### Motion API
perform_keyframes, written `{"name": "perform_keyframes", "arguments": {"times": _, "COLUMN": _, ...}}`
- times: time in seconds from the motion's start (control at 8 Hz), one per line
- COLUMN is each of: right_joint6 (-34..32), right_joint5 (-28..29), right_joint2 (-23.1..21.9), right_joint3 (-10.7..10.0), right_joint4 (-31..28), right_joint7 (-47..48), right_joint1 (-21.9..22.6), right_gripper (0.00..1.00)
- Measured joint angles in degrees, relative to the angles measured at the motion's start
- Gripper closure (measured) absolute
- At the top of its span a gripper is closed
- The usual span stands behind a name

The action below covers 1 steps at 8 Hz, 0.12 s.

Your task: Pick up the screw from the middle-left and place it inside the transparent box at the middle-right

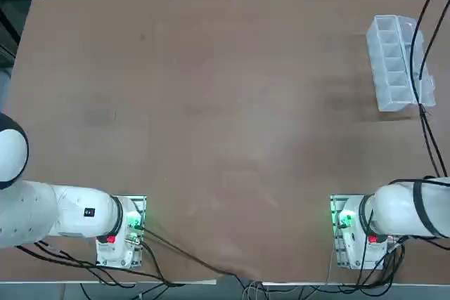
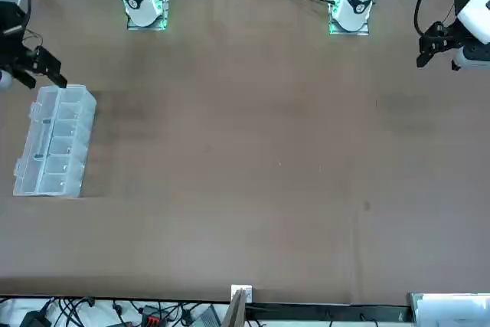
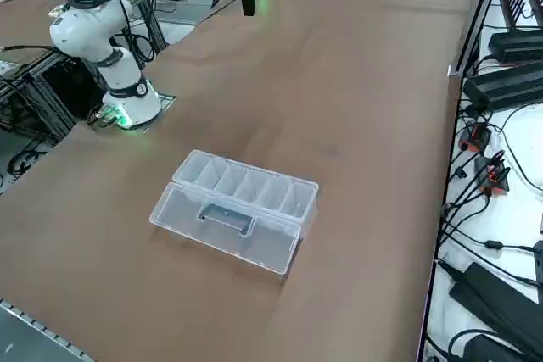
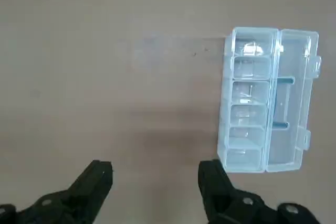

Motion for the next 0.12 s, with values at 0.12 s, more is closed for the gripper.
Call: {"name": "perform_keyframes", "arguments": {"times": 0.12, "right_joint6": -0.6, "right_joint5": 0.0, "right_joint2": -0.6, "right_joint3": 0.0, "right_joint4": -0.4, "right_joint7": 0.0, "right_joint1": 0.0, "right_gripper": 0.0}}
